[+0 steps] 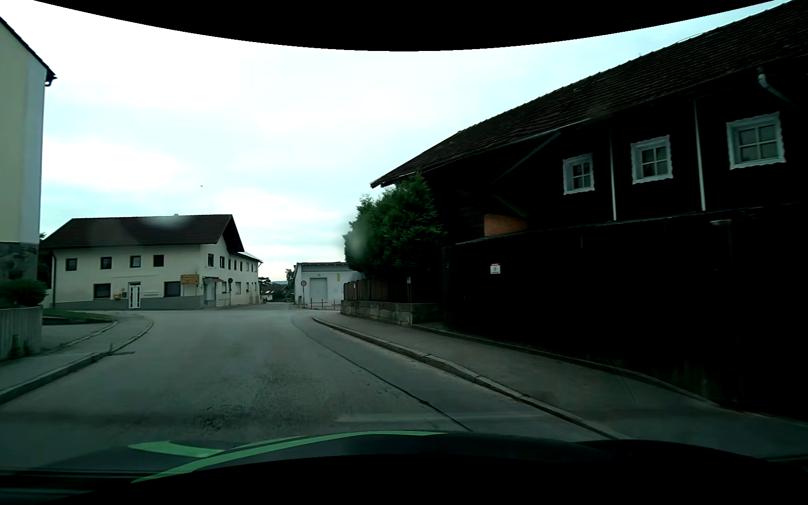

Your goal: Follow the waypoints while adhering to traffic rules and regulations

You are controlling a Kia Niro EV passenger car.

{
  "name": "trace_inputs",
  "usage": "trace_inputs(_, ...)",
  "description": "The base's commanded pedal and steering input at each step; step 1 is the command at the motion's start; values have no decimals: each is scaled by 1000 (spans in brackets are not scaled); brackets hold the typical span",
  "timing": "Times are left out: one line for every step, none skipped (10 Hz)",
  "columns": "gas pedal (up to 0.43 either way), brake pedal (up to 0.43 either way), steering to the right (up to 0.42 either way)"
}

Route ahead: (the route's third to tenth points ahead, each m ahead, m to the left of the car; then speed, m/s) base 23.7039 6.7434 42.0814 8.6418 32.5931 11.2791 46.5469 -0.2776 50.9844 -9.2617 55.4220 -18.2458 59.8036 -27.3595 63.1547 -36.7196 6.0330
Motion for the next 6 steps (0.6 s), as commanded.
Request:
trace_inputs(67,0,-224)
trace_inputs(67,0,-221)
trace_inputs(67,0,-213)
trace_inputs(67,0,-205)
trace_inputs(67,0,-197)
trace_inputs(67,0,-189)
